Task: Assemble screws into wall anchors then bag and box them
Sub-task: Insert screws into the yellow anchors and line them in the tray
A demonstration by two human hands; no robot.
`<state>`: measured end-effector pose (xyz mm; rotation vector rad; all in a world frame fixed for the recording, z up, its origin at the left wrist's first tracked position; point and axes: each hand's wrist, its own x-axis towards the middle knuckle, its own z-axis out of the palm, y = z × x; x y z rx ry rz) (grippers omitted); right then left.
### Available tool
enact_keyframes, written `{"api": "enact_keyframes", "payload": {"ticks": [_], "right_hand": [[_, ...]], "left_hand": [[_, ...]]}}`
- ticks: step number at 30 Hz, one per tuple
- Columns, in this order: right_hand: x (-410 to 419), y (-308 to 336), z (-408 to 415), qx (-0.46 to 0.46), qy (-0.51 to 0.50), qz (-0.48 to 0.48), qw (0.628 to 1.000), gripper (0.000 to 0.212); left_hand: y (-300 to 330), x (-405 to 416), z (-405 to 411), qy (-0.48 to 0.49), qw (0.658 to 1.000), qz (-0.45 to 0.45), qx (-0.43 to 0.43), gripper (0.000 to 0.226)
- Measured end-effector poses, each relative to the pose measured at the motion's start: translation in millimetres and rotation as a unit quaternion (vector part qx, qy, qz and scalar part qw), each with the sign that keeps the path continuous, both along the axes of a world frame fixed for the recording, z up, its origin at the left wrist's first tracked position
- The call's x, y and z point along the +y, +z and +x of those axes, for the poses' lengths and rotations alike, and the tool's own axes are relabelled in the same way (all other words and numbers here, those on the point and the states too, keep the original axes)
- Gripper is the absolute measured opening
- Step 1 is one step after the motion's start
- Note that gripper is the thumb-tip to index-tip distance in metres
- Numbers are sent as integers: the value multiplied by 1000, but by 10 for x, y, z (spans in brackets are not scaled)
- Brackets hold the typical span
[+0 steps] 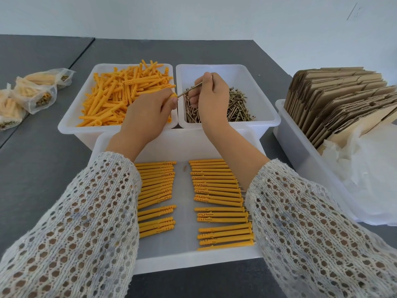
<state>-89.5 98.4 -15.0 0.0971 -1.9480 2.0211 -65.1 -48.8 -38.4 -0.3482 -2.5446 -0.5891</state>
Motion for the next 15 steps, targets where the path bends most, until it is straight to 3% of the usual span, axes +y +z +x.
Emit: {"api": "enact_keyframes", "payload": {"ticks": [15], "right_hand": [[41,-46,-67,-49,-20,-88,995,33]], "left_hand": [[10,4,2,1,1000,10,-19,37]]}}
